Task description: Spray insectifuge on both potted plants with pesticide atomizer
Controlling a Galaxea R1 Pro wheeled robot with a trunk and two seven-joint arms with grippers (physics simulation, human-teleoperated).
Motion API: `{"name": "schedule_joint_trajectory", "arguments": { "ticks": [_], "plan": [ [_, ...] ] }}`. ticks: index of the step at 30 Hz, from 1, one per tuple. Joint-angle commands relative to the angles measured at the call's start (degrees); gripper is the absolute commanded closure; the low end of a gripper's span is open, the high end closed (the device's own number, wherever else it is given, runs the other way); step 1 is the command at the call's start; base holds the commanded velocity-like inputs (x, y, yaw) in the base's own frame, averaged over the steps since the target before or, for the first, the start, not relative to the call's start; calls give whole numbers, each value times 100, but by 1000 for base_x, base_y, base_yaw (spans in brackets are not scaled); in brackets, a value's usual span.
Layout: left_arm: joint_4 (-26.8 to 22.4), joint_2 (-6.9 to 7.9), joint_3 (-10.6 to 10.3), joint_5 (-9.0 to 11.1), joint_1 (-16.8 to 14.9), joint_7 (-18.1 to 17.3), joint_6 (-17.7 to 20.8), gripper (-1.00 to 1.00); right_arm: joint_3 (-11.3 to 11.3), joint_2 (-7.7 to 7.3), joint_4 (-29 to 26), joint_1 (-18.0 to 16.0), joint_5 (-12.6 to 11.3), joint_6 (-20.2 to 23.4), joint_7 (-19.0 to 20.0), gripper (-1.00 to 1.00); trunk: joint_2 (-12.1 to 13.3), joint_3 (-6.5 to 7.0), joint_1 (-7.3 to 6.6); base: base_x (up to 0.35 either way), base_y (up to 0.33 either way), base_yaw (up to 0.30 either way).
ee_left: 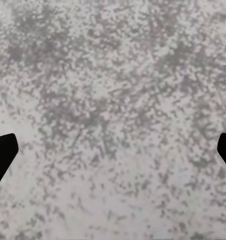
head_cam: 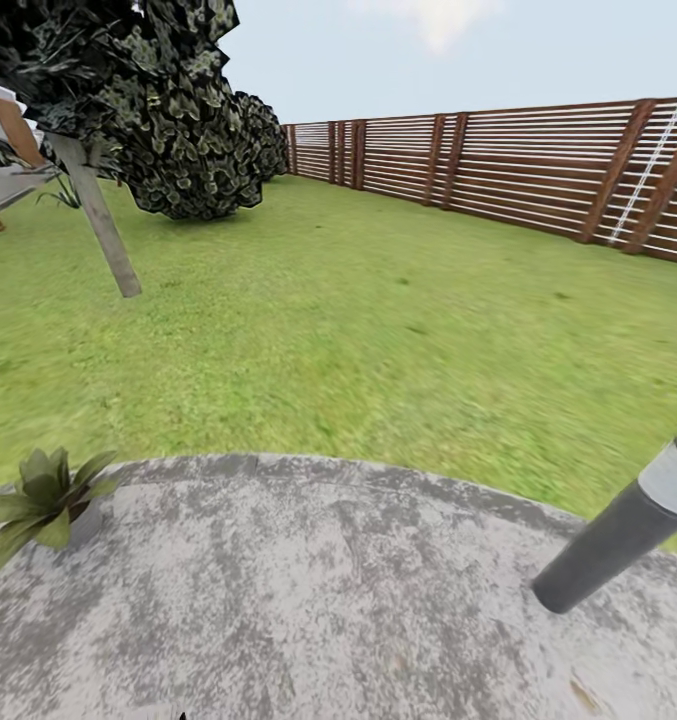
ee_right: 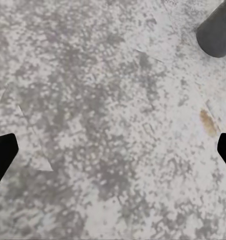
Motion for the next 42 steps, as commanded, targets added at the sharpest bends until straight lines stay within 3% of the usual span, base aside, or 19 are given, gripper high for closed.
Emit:
{"name": "schedule_joint_trajectory", "arguments": {
  "ticks": [1,28,42],
  "plan": [
    [8,-1,7,-1,-5,2,-21,-100,-11,2,1,-1,60,-10,-28,-100,-1,-4,3,337,0,274],
    [-1,-1,7,0,1,2,-23,-100,-2,10,-8,-1,60,-10,-33,-100,-1,-40,3,337,0,272],
    [3,-1,7,3,1,2,-23,-100,15,-7,10,-1,121,-20,-7,-100,-1,-44,3,337,0,26]
  ]
}}
